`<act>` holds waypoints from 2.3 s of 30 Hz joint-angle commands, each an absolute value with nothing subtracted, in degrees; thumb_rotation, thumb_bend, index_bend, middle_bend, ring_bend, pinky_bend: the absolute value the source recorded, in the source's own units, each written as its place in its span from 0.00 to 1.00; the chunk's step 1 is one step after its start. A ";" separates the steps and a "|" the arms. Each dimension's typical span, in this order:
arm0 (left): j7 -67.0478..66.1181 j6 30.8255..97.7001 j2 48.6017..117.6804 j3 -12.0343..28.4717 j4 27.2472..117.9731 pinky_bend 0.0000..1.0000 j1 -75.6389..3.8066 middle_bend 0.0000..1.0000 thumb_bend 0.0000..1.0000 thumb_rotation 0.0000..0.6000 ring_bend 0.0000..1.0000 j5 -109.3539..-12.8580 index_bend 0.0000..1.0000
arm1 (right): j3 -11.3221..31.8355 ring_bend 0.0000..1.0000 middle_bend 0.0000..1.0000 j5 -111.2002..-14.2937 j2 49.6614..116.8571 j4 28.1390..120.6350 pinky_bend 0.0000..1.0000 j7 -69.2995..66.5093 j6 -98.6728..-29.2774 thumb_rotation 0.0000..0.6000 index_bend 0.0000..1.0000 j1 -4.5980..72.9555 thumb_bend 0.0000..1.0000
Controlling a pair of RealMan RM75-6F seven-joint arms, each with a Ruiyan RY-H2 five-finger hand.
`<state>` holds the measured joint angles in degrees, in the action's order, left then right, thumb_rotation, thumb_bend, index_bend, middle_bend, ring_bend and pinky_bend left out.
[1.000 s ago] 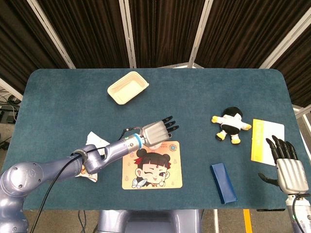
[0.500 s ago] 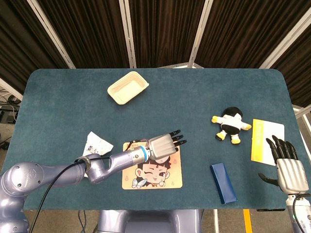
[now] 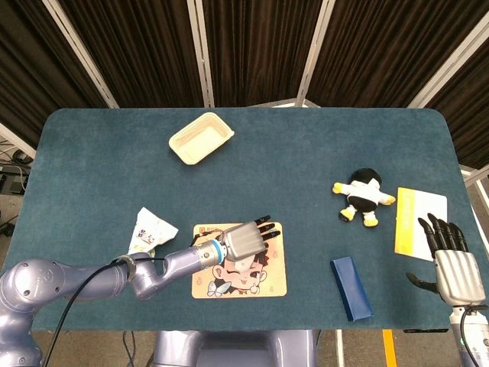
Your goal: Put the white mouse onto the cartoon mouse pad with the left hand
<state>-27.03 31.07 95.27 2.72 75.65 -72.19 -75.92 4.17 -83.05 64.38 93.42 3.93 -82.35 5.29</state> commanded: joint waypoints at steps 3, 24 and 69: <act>-27.67 31.31 95.15 2.17 75.43 0.00 -71.74 0.00 0.13 1.00 0.00 -75.24 0.55 | 4.17 0.00 0.00 -83.03 64.40 93.45 0.00 4.06 -82.40 1.00 0.03 5.26 0.10; -28.42 32.29 94.13 1.97 75.99 0.00 -70.84 0.00 0.13 1.00 0.00 -73.44 0.23 | 4.16 0.00 0.00 -83.06 64.42 93.47 0.00 4.14 -82.42 1.00 0.03 5.26 0.10; -17.55 83.32 59.49 -6.14 99.01 0.00 -25.94 0.00 0.12 1.00 0.00 -78.14 0.00 | 3.61 0.00 0.00 -84.70 64.97 92.77 0.00 4.01 -84.73 1.00 0.03 4.16 0.10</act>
